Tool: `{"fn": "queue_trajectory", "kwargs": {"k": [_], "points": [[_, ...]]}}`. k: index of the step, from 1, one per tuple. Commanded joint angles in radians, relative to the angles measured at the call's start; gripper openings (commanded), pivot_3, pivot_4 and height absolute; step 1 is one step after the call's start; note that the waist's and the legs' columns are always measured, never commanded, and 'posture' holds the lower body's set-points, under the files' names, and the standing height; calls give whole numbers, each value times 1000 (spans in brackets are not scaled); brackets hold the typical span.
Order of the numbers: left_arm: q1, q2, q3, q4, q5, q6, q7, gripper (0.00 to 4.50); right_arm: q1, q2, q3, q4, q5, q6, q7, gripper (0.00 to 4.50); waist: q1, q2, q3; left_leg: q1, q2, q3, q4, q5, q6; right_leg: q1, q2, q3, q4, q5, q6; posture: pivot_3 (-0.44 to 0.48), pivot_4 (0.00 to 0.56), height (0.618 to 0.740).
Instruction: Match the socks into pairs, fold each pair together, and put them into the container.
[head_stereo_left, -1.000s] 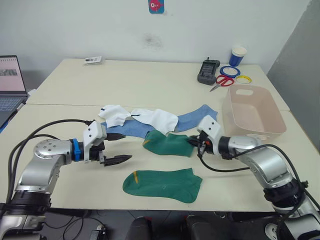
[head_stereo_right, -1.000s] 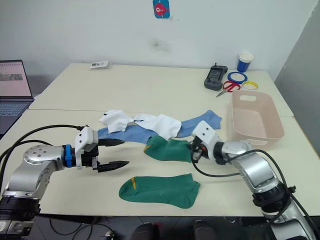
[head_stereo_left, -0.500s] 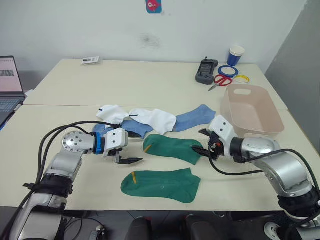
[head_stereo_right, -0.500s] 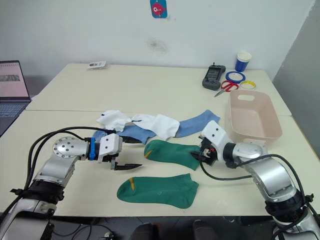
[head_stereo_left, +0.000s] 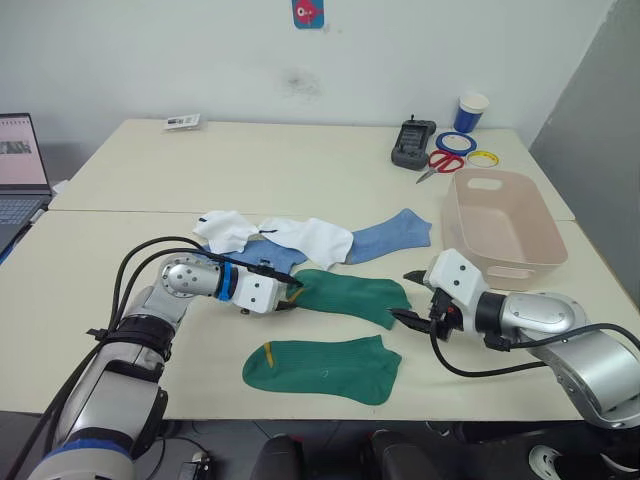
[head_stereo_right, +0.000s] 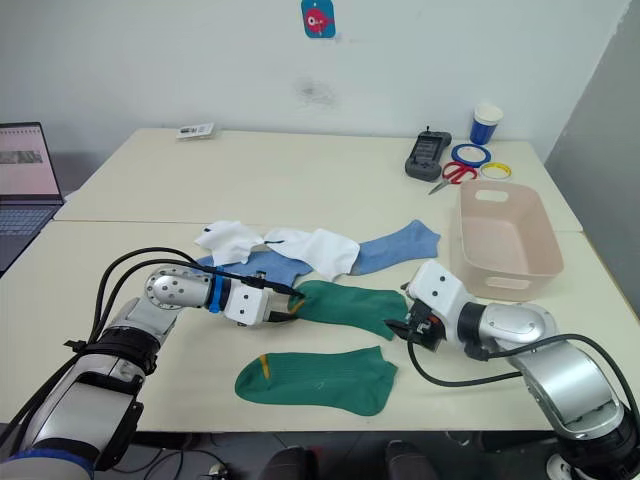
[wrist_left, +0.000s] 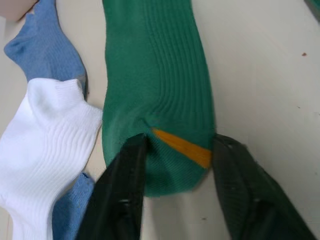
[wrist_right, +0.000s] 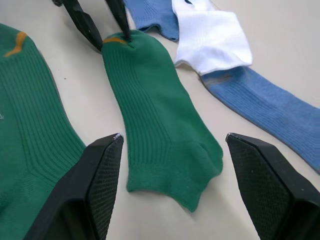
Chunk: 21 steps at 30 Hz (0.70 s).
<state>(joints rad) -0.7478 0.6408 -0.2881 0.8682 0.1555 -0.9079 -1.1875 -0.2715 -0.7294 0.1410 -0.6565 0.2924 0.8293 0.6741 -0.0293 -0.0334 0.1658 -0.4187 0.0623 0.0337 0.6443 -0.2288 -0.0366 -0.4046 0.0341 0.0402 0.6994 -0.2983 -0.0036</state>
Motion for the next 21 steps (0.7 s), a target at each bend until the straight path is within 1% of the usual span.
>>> {"fn": "queue_trajectory", "kwargs": {"k": [1,2,3,5,7,8,10,12,13,16,21], "points": [[-17,-7,-25,36,19,-15,0,523,12,-22,6,-30,-39,-72,-3,3564,0,0,0,0,0,0,0,0,0,0,0,0,0,0,0,0,150,732],[-18,-10,-22,32,-4,2,-21,172,16,-40,26,-24,-69,-114,7,3564,0,0,0,0,0,0,0,0,0,0,0,0,0,0,0,0,150,732],[-18,-13,-14,16,-41,46,-56,28,20,-59,49,-14,-103,-160,19,3564,0,0,0,0,0,1,0,0,0,0,0,1,0,0,0,0,150,732],[-12,-16,-1,-20,-102,130,-117,28,26,-86,86,5,-154,-233,34,3564,-1,0,0,0,0,1,0,0,0,0,0,0,0,0,0,0,150,732],[1,-14,23,-93,-185,304,-187,28,32,-116,135,42,-227,-331,51,3564,-2,0,0,0,0,1,0,0,0,0,1,0,0,0,0,0,150,732],[7,-9,37,-142,-226,418,-213,28,34,-135,168,71,-275,-393,63,3564,-2,0,0,0,0,1,0,0,0,0,3,0,0,0,0,0,150,732],[12,1,58,-219,-272,575,-236,28,29,-162,216,134,-360,-499,80,3564,-3,0,0,-1,0,1,0,0,0,0,4,0,0,0,0,0,150,732],[18,10,71,-278,-292,671,-241,28,22,-175,243,186,-423,-577,89,3564,-2,0,0,-1,0,0,1,0,0,0,4,0,0,0,0,0,150,732],[20,12,74,-297,-294,698,-240,28,19,-175,249,207,-441,-607,94,3564,-2,0,0,-1,0,0,1,0,0,0,5,0,0,0,0,0,150,732],[37,18,76,-318,-278,707,-241,28,-17,-144,290,292,-531,-691,87,3564,-4,0,0,1,0,0,1,0,0,0,5,1,0,0,0,0,150,732],[51,15,80,-325,-270,704,-238,28,-58,-65,308,379,-591,-740,89,3564,-2,0,0,1,1,0,1,0,0,0,5,1,2,0,0,0,150,732]]}}
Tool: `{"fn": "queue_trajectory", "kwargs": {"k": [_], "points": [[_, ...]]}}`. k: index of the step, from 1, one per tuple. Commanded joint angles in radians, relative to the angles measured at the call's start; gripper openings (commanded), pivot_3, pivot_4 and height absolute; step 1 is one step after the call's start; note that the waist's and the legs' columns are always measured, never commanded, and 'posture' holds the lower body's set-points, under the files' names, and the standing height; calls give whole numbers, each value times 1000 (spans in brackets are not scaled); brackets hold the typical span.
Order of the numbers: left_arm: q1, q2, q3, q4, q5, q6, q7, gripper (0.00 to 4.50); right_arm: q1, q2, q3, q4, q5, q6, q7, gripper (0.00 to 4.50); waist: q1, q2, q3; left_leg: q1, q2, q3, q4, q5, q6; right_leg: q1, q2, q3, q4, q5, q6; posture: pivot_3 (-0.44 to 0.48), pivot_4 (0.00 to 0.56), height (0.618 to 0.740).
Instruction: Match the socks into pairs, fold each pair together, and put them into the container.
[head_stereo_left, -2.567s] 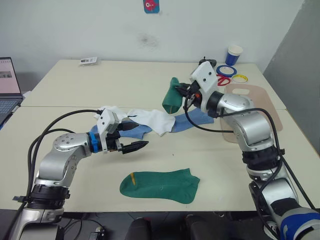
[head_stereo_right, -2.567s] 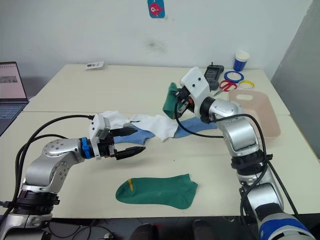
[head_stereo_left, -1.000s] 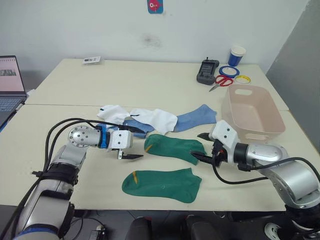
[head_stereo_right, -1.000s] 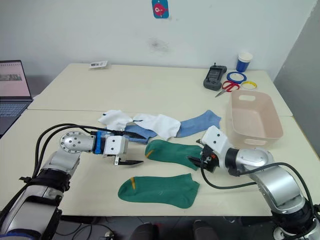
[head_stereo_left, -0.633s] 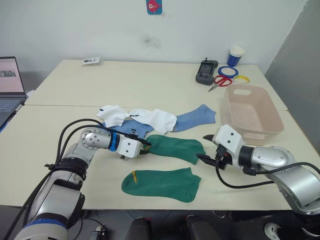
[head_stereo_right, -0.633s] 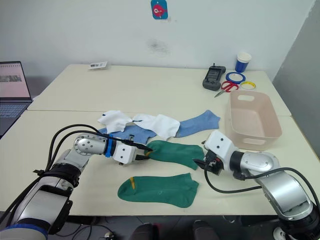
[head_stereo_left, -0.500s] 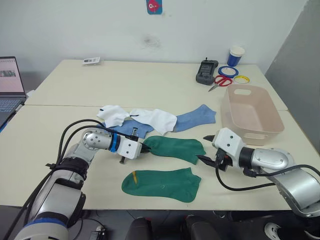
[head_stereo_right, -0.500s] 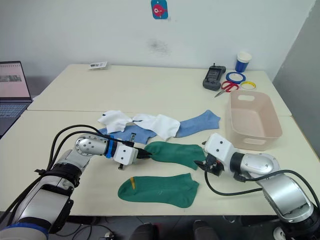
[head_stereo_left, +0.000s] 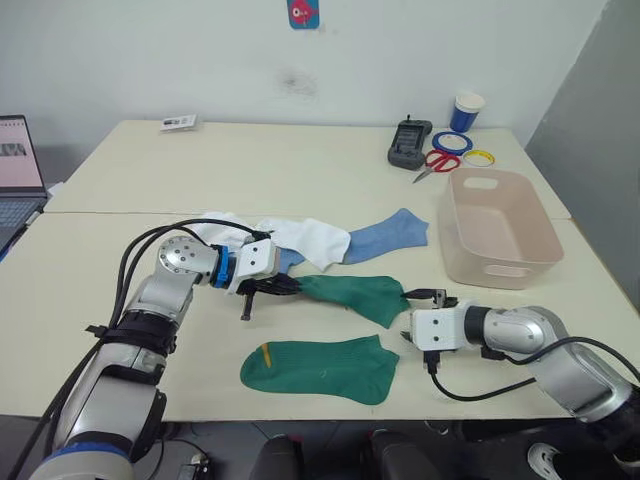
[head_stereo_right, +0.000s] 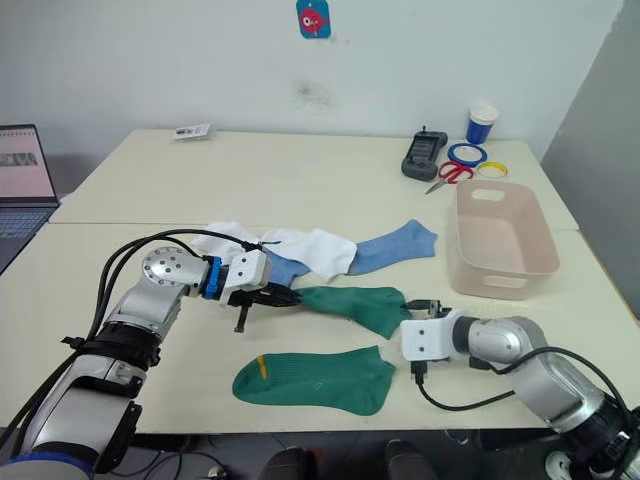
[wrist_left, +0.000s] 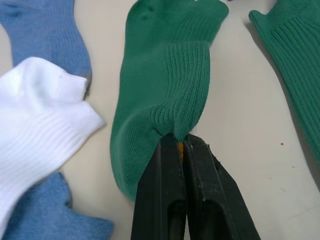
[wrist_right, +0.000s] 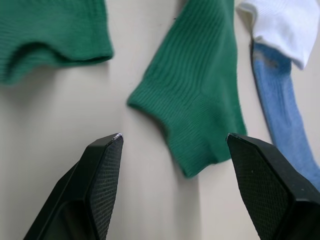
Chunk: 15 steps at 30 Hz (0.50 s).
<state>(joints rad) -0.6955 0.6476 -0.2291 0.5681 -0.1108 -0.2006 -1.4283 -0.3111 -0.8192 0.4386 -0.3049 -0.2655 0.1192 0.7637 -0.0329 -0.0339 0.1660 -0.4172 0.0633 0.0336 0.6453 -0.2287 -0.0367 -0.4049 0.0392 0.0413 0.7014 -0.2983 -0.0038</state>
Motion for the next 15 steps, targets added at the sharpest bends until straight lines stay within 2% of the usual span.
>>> {"fn": "queue_trajectory", "kwargs": {"k": [1,4,12,15], "points": [[1,7,21,-22,-2,-10,4,28,-23,40,12,43,-42,-38,2,3564,1,0,0,0,0,0,0,0,0,0,0,0,0,0,0,0,150,732],[3,6,22,-6,1,-32,4,0,-33,76,14,79,-53,-54,15,2945,1,0,0,0,0,0,0,0,0,0,0,0,0,0,0,0,150,732],[-3,7,16,25,16,-66,-2,0,-13,132,-43,90,13,-63,32,69,1,0,0,0,0,0,0,0,0,0,0,1,1,0,0,0,150,732],[-10,8,20,19,12,-52,-7,0,2,149,-81,73,46,-60,33,30,2,0,0,0,0,0,0,0,0,0,0,1,1,0,0,0,150,732]]}}
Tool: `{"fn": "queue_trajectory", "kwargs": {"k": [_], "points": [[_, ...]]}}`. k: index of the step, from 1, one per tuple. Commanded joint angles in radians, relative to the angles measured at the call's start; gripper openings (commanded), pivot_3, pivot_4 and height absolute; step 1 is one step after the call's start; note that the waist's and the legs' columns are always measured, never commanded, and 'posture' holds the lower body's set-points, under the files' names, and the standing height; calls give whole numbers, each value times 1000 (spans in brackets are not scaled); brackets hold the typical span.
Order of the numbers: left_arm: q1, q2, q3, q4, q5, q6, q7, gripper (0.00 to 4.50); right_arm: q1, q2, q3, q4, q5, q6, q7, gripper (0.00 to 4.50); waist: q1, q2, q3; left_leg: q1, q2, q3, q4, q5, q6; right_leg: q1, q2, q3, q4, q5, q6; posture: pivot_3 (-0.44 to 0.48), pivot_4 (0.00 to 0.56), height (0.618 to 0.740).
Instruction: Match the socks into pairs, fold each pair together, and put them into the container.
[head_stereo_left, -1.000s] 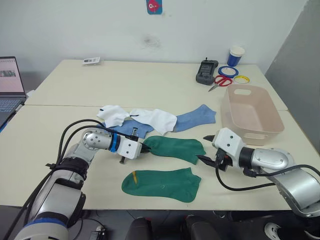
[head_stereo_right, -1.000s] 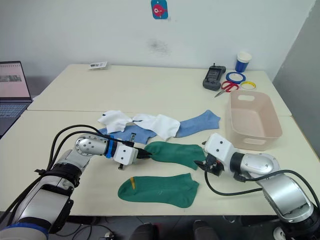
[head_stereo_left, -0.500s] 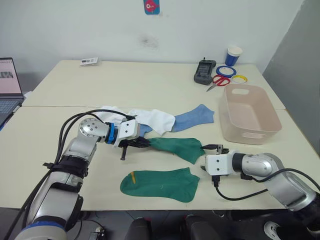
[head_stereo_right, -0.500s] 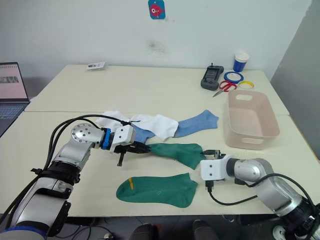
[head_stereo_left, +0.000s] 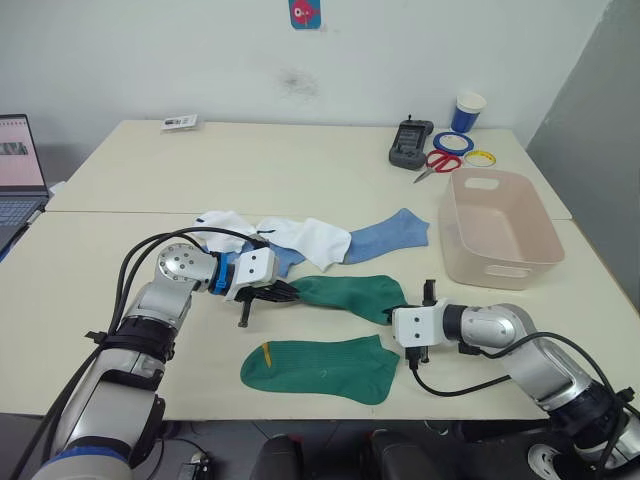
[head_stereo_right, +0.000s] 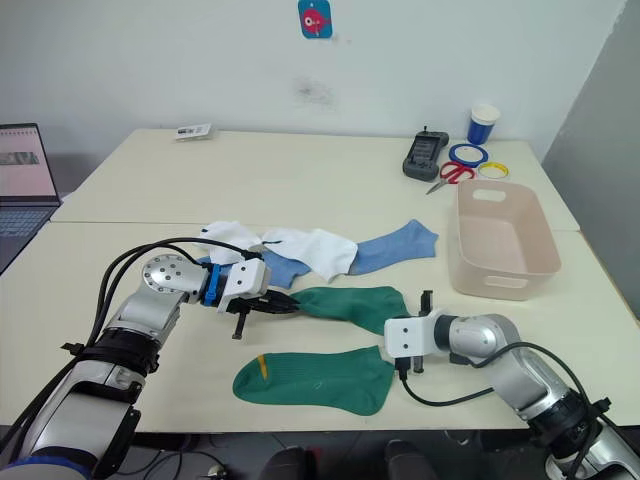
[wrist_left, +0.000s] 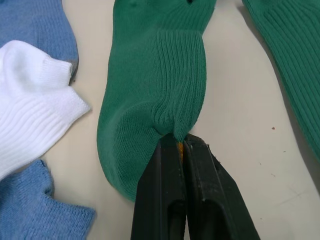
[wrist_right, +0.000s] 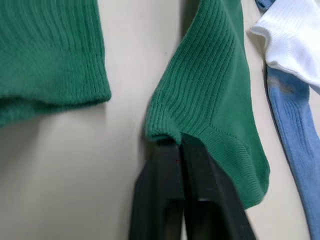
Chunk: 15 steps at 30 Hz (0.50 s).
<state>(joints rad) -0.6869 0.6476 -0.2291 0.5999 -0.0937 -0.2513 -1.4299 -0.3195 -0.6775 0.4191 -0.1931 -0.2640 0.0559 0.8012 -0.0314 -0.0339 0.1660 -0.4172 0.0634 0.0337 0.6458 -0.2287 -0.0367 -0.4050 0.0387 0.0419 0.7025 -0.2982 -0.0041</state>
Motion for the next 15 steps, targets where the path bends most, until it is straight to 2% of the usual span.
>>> {"fn": "queue_trajectory", "kwargs": {"k": [1,4,5,7,10,12,15], "points": [[-20,9,21,-15,-6,3,-7,0,16,12,-72,-46,56,11,-2,30,1,0,0,0,0,0,0,0,0,0,0,0,0,0,0,0,150,732],[-13,41,39,-76,-51,111,-48,0,47,25,-148,-144,154,108,22,30,1,0,0,0,0,0,0,0,0,0,0,0,0,0,0,0,150,732],[-7,64,47,-121,-82,196,-79,0,56,27,-188,-203,209,177,36,30,0,0,0,-1,0,0,0,0,0,0,0,0,0,0,0,0,150,732],[11,140,44,-235,-157,386,-153,0,63,28,-267,-337,346,375,61,30,-3,0,0,0,0,-1,0,0,0,-1,0,0,2,0,0,0,150,732],[30,271,1,-394,-300,646,-185,0,30,44,-370,-489,575,708,59,30,-7,-1,1,2,1,-4,0,0,0,-1,-2,-1,6,-1,-1,0,150,732],[24,325,-15,-457,-383,787,-185,0,-5,54,-424,-538,697,874,43,30,-6,-1,1,3,2,-5,0,0,0,-1,-3,-2,11,-2,-4,0,150,732],[-4,350,-39,-472,-417,937,-185,0,-56,99,-477,-532,801,1059,-26,30,-3,-1,1,5,1,-5,0,0,0,0,-4,-2,12,-3,-4,0,150,732]]}}
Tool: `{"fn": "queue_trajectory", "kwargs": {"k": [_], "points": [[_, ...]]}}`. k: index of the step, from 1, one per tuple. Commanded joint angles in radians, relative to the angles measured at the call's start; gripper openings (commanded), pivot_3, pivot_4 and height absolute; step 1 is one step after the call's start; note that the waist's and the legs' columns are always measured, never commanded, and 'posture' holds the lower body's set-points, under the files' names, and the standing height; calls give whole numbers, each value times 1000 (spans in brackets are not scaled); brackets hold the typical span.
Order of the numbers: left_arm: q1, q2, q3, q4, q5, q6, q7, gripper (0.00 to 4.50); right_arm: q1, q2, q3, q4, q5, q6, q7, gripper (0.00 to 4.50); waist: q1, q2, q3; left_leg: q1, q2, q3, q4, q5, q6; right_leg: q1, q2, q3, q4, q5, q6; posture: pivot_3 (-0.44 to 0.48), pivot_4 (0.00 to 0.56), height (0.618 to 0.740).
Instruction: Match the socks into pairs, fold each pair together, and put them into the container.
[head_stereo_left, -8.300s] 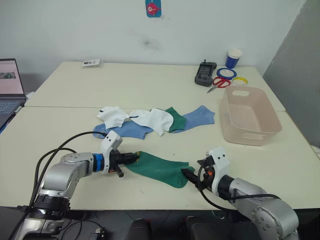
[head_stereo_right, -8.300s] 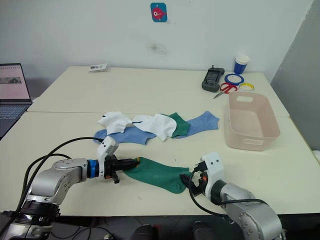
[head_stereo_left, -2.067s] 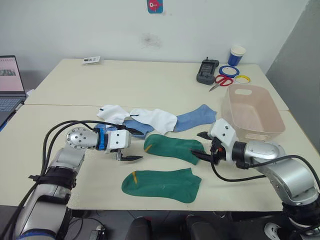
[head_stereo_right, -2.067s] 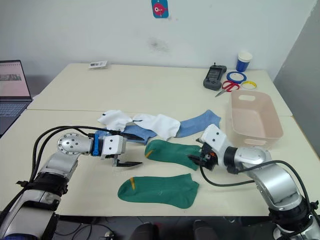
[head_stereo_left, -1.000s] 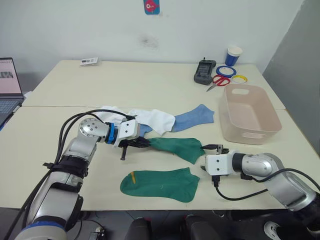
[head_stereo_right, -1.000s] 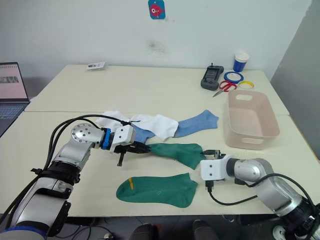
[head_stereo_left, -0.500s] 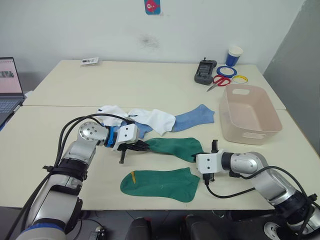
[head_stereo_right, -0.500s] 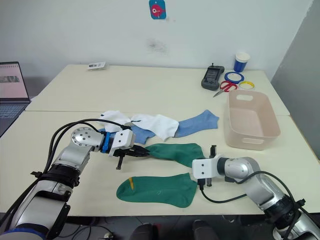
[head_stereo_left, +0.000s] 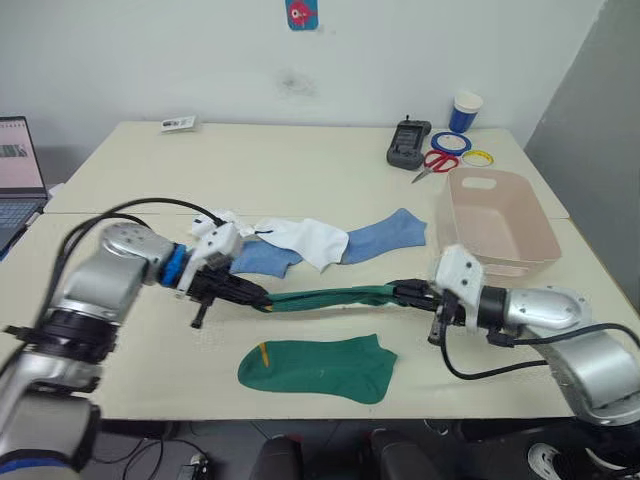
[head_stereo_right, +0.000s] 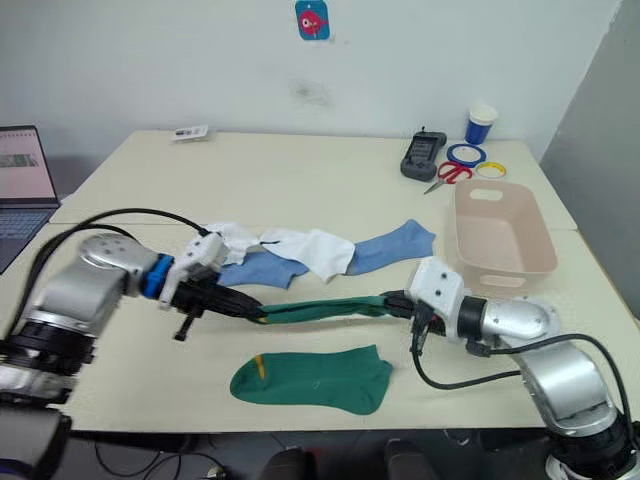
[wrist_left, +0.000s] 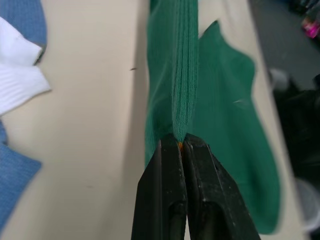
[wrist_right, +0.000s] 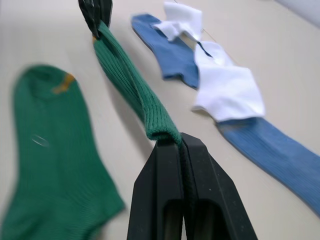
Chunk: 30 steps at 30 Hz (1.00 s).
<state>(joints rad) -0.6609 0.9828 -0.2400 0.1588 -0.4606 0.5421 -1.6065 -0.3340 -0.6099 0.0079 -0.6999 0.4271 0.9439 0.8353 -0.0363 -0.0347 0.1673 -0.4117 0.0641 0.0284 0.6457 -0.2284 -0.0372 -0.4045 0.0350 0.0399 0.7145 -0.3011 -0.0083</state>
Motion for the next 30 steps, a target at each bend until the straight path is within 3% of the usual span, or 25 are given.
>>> {"fn": "queue_trajectory", "kwargs": {"k": [1,6,9,17,25,28,30], "points": [[-39,13,-44,-18,-50,167,-8,0,-46,31,-57,-13,111,198,-80,30,2,0,0,0,-1,0,0,0,0,0,0,0,0,0,0,0,150,732],[-89,-45,-153,119,22,212,-8,0,-62,78,-8,97,118,313,-178,30,4,0,0,-3,-2,1,0,0,0,-2,1,0,-1,-1,-1,0,150,732],[-155,-159,-172,290,112,167,30,0,-86,89,71,203,67,277,-213,30,5,0,0,-4,-2,1,0,0,0,-3,3,0,-1,-1,-1,0,150,732],[-347,-367,-158,696,313,-84,144,0,-194,105,153,440,-25,179,-257,30,4,-1,1,-7,-2,4,1,0,1,-5,5,1,-1,-1,-1,0,150,732],[-411,-448,-123,864,421,-229,238,0,-267,97,224,585,-130,57,-252,30,4,-1,1,-7,-2,4,0,0,1,-6,5,1,-1,-1,-1,0,150,732],[-426,-458,-95,899,435,-255,270,0,-297,98,223,623,-160,11,-250,685,4,-1,1,-7,-2,4,1,0,1,-5,5,1,-1,-1,0,0,150,732],[-435,-466,-69,906,433,-266,281,0,-310,94,218,630,-171,-5,-248,1352,3,-1,1,-7,-2,4,1,0,1,-5,5,1,-1,-1,0,0,150,732]]}}
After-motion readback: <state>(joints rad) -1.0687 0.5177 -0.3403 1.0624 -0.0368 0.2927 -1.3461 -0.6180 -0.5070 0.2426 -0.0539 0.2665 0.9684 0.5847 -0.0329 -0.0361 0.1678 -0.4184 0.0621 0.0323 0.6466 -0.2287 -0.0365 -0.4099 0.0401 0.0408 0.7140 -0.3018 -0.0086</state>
